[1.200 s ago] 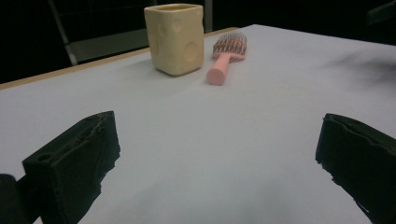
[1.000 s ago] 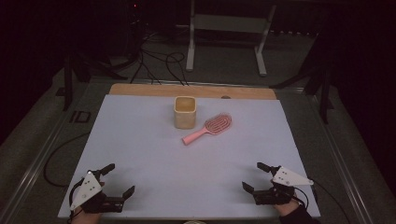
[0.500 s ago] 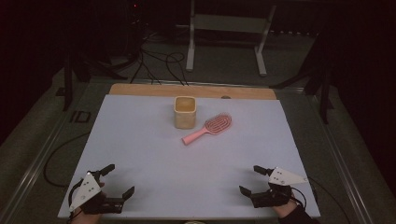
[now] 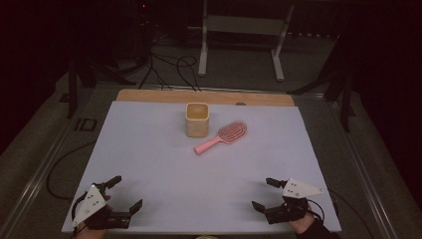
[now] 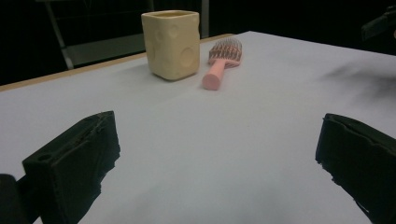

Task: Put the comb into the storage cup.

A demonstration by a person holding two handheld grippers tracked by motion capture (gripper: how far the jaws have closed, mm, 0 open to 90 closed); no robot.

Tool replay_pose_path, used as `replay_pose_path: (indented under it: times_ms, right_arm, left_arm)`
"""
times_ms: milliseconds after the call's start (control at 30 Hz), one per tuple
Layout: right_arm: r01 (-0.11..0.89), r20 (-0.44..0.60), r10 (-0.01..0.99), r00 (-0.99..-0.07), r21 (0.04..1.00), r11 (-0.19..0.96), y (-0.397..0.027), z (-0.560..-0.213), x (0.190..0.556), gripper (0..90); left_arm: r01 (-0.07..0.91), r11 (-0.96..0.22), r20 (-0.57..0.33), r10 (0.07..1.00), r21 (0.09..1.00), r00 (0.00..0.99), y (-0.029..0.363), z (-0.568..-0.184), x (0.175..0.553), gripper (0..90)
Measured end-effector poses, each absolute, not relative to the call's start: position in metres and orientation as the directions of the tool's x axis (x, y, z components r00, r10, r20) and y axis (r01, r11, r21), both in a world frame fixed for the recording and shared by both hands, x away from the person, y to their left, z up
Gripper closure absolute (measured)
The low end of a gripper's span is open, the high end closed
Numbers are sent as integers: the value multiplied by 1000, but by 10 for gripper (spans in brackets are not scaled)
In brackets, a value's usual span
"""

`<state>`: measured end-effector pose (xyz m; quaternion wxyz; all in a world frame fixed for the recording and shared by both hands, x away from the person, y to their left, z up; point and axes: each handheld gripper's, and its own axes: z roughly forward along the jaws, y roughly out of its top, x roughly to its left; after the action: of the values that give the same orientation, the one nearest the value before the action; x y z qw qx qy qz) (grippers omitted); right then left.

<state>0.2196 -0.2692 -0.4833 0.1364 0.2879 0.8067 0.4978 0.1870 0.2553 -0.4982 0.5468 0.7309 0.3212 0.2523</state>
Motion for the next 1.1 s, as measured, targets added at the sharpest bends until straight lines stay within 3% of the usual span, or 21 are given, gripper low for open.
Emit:
replay_pose_path:
  times_ms: [667, 1100]
  right_arm:
    - [292, 42, 591, -806, 896, 334, -265, -456, 225, 77]
    - [235, 6, 579, -815, 917, 323, -260, -420, 242, 81]
  left_arm:
    - [197, -190, 10, 742, 962, 671, 253, -498, 187, 4]
    - [196, -192, 12, 742, 962, 670, 254, -499, 187, 4]
